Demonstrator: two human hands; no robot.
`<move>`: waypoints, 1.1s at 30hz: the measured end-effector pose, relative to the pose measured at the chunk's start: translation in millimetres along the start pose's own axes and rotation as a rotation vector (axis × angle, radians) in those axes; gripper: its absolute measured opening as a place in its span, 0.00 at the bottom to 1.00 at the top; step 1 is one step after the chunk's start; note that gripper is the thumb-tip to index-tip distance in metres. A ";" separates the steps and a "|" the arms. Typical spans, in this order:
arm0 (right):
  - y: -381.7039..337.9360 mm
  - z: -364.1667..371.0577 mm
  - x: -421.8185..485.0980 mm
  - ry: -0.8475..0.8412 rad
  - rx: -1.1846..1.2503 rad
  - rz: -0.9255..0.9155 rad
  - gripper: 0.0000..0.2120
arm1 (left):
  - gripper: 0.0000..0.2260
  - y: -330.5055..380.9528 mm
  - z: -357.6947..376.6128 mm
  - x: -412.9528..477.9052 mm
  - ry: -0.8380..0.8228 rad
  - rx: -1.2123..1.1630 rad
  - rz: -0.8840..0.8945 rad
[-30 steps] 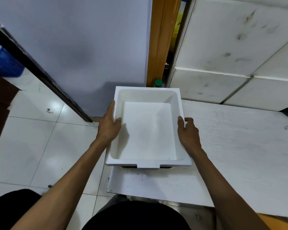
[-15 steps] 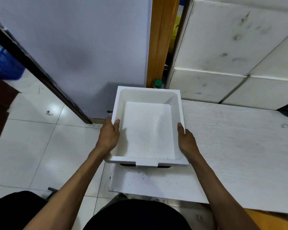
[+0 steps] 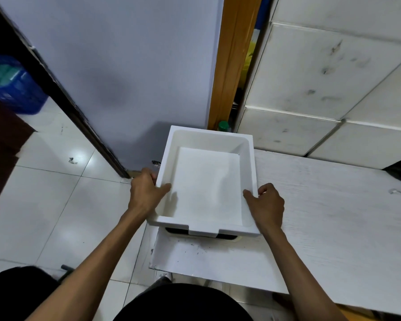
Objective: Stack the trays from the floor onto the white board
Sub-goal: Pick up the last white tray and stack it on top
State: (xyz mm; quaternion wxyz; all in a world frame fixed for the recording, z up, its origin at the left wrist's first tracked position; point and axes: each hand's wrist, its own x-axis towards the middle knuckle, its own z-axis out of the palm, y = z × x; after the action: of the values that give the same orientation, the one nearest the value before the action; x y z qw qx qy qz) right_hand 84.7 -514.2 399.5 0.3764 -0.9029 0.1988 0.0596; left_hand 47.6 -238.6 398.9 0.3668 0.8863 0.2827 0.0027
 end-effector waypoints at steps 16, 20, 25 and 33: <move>-6.5 -9.7 14.3 -0.165 -0.171 -0.009 0.15 | 0.11 10.8 -14.4 -0.9 0.003 0.116 -0.075; -9.5 -11.6 14.5 -0.162 -0.103 0.020 0.16 | 0.12 13.2 -18.7 3.2 -0.050 0.087 -0.107; -11.5 -13.7 11.9 -0.164 -0.099 0.000 0.17 | 0.13 12.6 -19.8 2.6 -0.069 0.060 -0.112; -20.1 -21.9 8.1 -0.169 -0.089 -0.057 0.15 | 0.13 9.6 -23.0 3.4 -0.074 0.064 -0.038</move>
State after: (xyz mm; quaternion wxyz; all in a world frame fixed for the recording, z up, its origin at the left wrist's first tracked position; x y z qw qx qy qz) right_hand 99.3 -519.3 426.2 0.3527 -0.9158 0.1379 0.1336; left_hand 50.4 -227.4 421.3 0.3487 0.8915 0.2855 -0.0461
